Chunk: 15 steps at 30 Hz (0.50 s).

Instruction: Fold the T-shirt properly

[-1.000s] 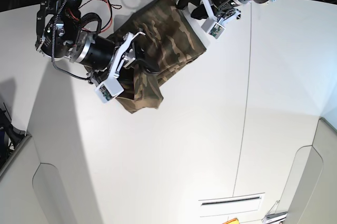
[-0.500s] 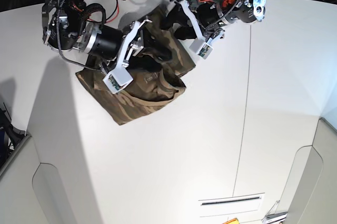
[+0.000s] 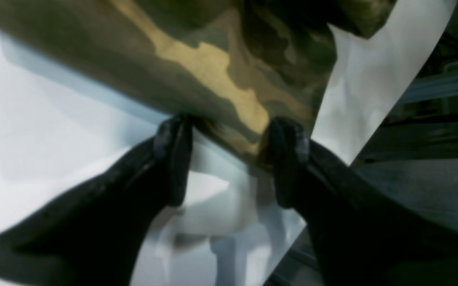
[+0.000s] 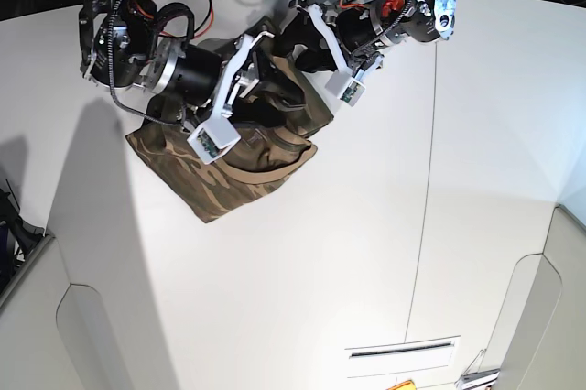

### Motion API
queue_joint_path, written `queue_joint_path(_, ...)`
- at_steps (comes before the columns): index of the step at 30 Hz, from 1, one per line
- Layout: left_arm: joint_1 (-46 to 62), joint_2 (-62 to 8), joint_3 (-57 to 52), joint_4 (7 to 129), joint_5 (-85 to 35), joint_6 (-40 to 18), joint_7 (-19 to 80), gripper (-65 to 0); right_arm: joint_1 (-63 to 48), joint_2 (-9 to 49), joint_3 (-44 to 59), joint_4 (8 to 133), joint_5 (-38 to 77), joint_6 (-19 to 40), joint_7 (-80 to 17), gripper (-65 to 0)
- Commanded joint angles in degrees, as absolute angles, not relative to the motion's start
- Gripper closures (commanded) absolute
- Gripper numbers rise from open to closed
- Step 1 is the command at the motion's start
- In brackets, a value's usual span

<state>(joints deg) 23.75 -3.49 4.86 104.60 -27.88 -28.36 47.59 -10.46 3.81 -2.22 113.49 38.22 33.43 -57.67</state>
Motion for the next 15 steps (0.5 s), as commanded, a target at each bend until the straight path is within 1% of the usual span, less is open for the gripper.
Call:
queue_joint_path(1,23.68,-3.55,4.8,105.03,-27.18,-28.08,48.73,-34.4,-9.85,3.79,-0.64,115.02,38.89,33.67,-56.07,-24.0)
queue_joint_path(5,23.68,-3.53,4.8,105.03,-27.46,-28.1,48.69,-34.4,-9.89,4.25,3.88,115.42,34.68,33.69,-56.05,-24.0)
queue_joint_path(7,23.66,-3.53,4.8,105.03,-27.66,-28.1,48.66,-34.4,-9.93,6.2,3.31,115.39,34.24,33.71,-56.38,-23.9)
queue_joint_path(9,23.68,-3.53,4.8,105.03,-27.64,-28.12,48.69,-34.4,-10.02,8.58,1.19,115.37,33.28,33.69,-56.01,-24.0)
queue_joint_path(13,23.66,-3.53,4.8,105.03,-27.66,-28.12,48.69,-34.4,-10.02,12.01,-5.56,115.2,25.23,33.52,-52.23,-24.0)
queue_joint_path(15,23.66,-3.53,4.8,105.03,-27.68,-28.12,48.71,-34.4,-10.02,12.95,-8.34,115.15,21.26,32.27,-49.34,-24.0)
